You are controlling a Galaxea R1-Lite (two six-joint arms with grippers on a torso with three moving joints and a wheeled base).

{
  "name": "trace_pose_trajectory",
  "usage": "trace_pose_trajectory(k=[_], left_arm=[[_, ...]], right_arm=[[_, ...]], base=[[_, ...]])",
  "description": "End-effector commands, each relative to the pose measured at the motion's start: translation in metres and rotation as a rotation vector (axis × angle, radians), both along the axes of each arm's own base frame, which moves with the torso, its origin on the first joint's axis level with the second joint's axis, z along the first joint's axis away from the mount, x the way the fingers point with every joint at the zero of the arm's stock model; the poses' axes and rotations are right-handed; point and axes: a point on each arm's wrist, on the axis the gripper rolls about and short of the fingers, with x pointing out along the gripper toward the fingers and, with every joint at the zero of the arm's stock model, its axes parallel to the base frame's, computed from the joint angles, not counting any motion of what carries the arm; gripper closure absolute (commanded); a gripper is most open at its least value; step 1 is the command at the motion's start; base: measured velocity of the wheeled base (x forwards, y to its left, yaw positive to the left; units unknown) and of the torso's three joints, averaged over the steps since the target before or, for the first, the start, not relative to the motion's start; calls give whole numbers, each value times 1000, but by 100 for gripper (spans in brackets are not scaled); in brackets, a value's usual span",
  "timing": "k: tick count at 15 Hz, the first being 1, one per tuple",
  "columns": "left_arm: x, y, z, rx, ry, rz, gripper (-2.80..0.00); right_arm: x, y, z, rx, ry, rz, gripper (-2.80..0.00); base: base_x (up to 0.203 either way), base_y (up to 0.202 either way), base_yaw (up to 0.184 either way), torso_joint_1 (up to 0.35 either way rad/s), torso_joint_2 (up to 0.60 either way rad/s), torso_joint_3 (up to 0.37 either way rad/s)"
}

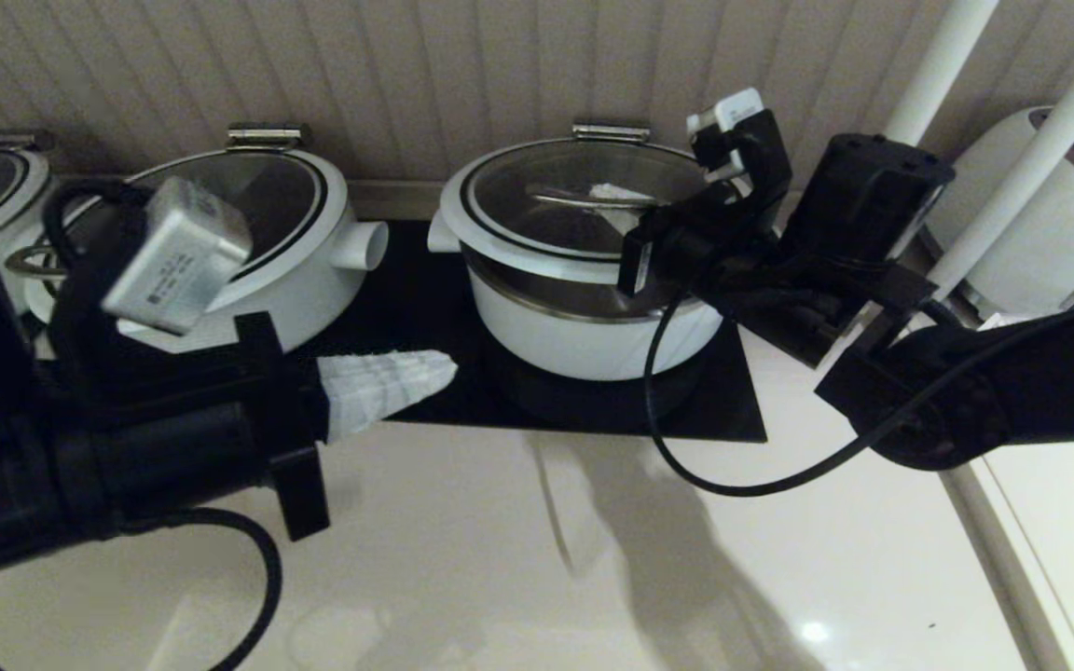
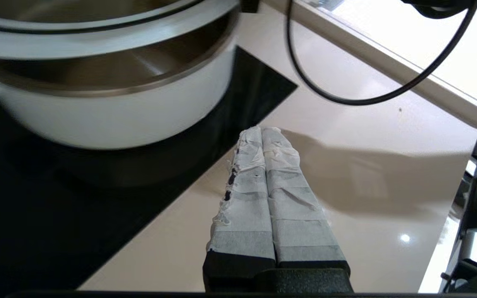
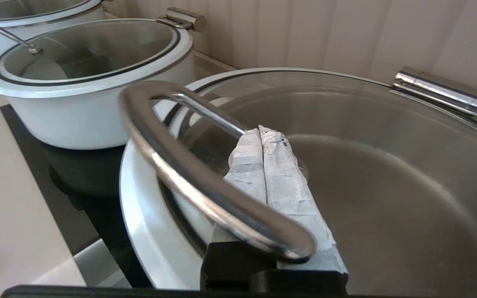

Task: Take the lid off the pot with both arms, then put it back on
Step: Hold the pot lid with the left arm

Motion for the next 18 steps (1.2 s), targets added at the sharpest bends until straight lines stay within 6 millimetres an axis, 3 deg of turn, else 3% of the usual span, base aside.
trace_pose_trajectory(k=[1,7,18], left_arm=[[10,-13,-16,30,38,-25,0],[13,-17,-43,69,46,-35,0],[44,-36,-53,44,-23,83,0]], right_arm=[[3,0,-3,-3,0,-3,0],[6,-3,0,3,-8,-14,0],[3,-5,14,28,-44,-16,0]], base=[[0,0,0,0,0,0],[0,0,0,0,0,0],[0,0,0,0,0,0]])
